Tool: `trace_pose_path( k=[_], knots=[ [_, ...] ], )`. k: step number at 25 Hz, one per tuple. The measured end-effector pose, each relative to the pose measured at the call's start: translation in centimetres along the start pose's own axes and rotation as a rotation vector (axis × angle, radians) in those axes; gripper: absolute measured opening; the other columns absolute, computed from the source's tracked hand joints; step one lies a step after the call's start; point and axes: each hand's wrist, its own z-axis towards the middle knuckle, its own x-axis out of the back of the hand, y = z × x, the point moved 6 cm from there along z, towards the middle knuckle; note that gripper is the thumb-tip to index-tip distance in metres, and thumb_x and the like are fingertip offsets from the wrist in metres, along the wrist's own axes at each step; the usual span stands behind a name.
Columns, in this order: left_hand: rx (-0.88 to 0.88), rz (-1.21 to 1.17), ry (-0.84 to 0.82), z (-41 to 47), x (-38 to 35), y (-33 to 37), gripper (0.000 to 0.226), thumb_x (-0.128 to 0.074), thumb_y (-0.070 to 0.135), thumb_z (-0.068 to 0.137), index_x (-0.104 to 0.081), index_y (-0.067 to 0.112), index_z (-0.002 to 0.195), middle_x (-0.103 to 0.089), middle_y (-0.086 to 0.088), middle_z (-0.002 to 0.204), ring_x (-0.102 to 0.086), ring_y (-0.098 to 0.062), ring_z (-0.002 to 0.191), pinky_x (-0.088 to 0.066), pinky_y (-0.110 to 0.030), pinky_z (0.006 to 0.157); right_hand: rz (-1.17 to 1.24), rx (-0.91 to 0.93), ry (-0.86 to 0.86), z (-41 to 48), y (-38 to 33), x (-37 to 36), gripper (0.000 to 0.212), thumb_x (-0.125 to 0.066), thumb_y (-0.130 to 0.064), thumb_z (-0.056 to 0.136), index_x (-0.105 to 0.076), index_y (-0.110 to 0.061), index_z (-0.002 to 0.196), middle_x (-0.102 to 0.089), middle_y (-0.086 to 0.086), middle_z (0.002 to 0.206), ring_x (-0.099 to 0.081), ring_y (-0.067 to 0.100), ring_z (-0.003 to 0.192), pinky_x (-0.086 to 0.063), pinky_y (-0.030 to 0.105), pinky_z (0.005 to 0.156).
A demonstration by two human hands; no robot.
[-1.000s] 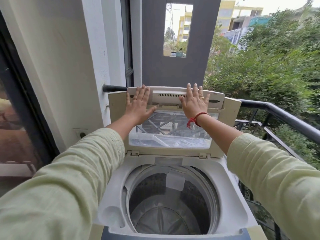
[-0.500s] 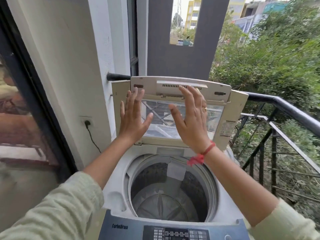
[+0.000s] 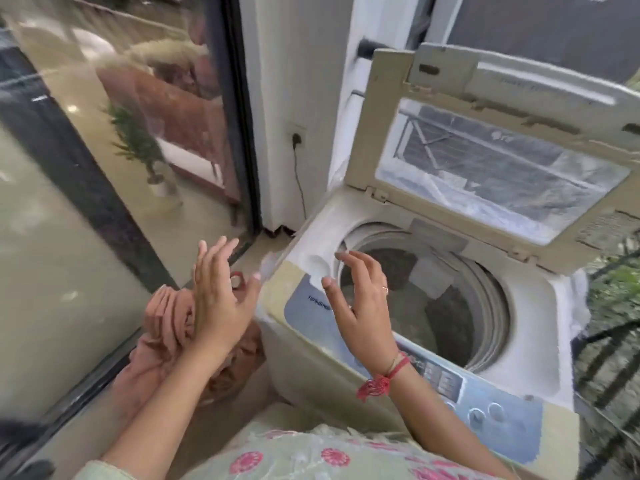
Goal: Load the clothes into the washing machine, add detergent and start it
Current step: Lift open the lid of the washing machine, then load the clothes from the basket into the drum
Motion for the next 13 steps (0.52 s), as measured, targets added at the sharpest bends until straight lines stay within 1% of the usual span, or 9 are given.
trace_pose_path(
  k=[1, 2, 4, 5, 7, 8, 10, 11, 13],
  knots=[
    [0.045, 0.046, 0.030, -2.2, 2.0, -1.0, 0.059, -0.048, 0.039, 0.086, -0.040, 0.006, 0.134, -0.042, -0.016, 0.139, -0.024, -0.035, 0.140, -0.015, -0.039, 0.117, 0.025, 0.023, -0.049, -1.1, -0.9, -1.1, 0.040, -0.045, -0.045, 0.093, -0.050, -0.023, 0.126, -0.042, -0.004, 0.132, -0.036, 0.010, 0.126, -0.020, 0.012, 0.099],
    [0.098, 0.077, 0.054, -4.4, 3.8, -1.9, 0.060, -0.047, 0.039, 0.086, -0.039, 0.006, 0.135, -0.042, -0.016, 0.140, -0.022, -0.031, 0.141, -0.018, -0.041, 0.116, 0.051, 0.043, -0.087, -2.2, -1.6, -2.1, 0.041, -0.045, -0.046, 0.093, -0.050, -0.023, 0.126, -0.043, -0.004, 0.130, -0.036, 0.010, 0.125, -0.021, 0.010, 0.099],
    [0.190, 0.112, 0.073, -9.1, 7.2, -3.9, 0.063, -0.046, 0.040, 0.086, -0.033, 0.007, 0.138, -0.038, -0.016, 0.143, -0.017, -0.015, 0.143, -0.020, -0.041, 0.115, 0.096, 0.072, -0.143, -4.3, -2.6, -4.2, 0.042, -0.044, -0.047, 0.092, -0.050, -0.021, 0.125, -0.045, -0.004, 0.126, -0.039, 0.011, 0.122, -0.024, 0.013, 0.098],
    [0.245, 0.131, 0.062, -11.6, 8.5, -5.0, 0.066, -0.045, 0.042, 0.085, -0.032, 0.006, 0.139, -0.037, -0.017, 0.145, -0.017, -0.015, 0.143, -0.021, -0.042, 0.114, 0.114, 0.075, -0.173, -5.3, -2.9, -5.4, 0.043, -0.043, -0.047, 0.092, -0.051, -0.021, 0.125, -0.046, -0.003, 0.125, -0.040, 0.012, 0.122, -0.025, 0.015, 0.098],
    [0.367, 0.185, 0.030, -16.4, 11.2, -7.2, 0.071, -0.043, 0.047, 0.084, -0.032, 0.005, 0.140, -0.037, -0.017, 0.145, -0.024, -0.031, 0.140, -0.024, -0.047, 0.112, 0.151, 0.062, -0.232, -7.4, -3.7, -8.0, 0.046, -0.041, -0.049, 0.091, -0.052, -0.019, 0.124, -0.047, 0.000, 0.123, -0.041, 0.015, 0.121, -0.025, 0.017, 0.099],
    [0.408, 0.210, 0.020, -18.4, 12.5, -8.2, 0.073, -0.044, 0.048, 0.083, -0.032, 0.004, 0.140, -0.038, -0.017, 0.144, -0.028, -0.035, 0.137, -0.025, -0.046, 0.111, 0.164, 0.052, -0.257, -8.2, -4.0, -9.2, 0.048, -0.041, -0.050, 0.090, -0.052, -0.018, 0.123, -0.047, 0.001, 0.122, -0.042, 0.016, 0.120, -0.026, 0.019, 0.100],
    [0.482, 0.242, 0.008, -21.6, 15.0, -10.0, 0.076, -0.047, 0.047, 0.081, -0.031, 0.004, 0.141, -0.040, -0.017, 0.143, -0.035, -0.033, 0.132, -0.026, -0.038, 0.109, 0.183, 0.046, -0.315, -9.6, -5.0, -11.3, 0.048, -0.041, -0.051, 0.088, -0.053, -0.019, 0.122, -0.047, 0.001, 0.120, -0.043, 0.018, 0.118, -0.029, 0.023, 0.100],
    [0.523, 0.243, 0.010, -22.7, 16.1, -10.9, 0.077, -0.049, 0.045, 0.080, -0.029, 0.005, 0.142, -0.039, -0.017, 0.143, -0.037, -0.032, 0.131, -0.027, -0.037, 0.108, 0.187, 0.057, -0.347, -10.1, -5.7, -12.4, 0.046, -0.042, -0.051, 0.088, -0.053, -0.020, 0.121, -0.047, 0.001, 0.120, -0.043, 0.018, 0.117, -0.031, 0.026, 0.099],
    [0.564, 0.249, 0.007, -23.6, 17.4, -12.4, 0.078, -0.048, 0.046, 0.079, -0.028, 0.007, 0.143, -0.039, -0.016, 0.142, -0.038, -0.031, 0.131, -0.030, -0.039, 0.108, 0.170, 0.078, -0.400, -10.2, -6.3, -14.1, 0.041, -0.046, -0.047, 0.090, -0.053, -0.022, 0.121, -0.047, 0.001, 0.119, -0.045, 0.019, 0.115, -0.035, 0.031, 0.099]
  ],
)
